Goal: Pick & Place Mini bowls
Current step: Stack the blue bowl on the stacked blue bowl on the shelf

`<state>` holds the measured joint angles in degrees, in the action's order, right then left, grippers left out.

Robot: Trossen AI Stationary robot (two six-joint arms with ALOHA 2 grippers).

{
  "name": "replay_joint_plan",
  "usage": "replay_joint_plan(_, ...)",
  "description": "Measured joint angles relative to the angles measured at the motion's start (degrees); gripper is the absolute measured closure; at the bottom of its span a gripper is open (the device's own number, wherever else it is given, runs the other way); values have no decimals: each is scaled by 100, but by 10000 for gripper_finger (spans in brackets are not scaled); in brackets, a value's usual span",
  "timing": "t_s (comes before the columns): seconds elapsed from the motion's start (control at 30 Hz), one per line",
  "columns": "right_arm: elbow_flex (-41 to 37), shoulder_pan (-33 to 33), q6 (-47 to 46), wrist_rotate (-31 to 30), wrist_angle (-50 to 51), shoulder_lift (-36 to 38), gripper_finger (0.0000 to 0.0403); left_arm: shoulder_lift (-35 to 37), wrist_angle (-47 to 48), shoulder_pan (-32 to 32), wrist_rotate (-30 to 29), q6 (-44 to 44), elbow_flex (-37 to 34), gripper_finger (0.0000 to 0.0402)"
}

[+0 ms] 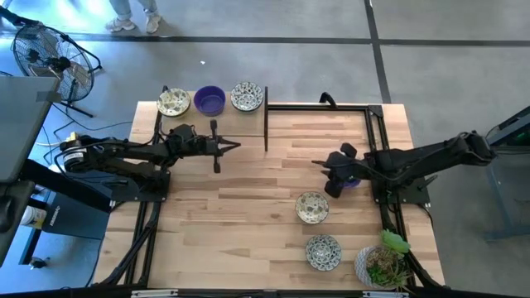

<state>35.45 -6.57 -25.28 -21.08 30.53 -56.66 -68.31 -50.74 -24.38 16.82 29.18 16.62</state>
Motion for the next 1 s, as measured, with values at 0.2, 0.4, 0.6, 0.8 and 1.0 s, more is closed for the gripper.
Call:
replay_joint_plan(0.2,137,-267,-652,11,754,0,278,0,6,0,42,51,0,401)
replay_joint_plan(0.4,137,-484,-1114,199,1114,-103,251,-4,101,0,66,53,0,401)
replay_joint_plan(0.6,135,-597,-1338,532,1110,-544,229,-4,122,0,65,53,0,401)
replay_joint_plan(0.8,137,-603,-1392,773,1123,-761,214,-4,125,0,63,53,2,401)
replay_joint_plan(1.0,354,-599,-1344,752,1585,-758,200,-4,143,0,62,53,2,401)
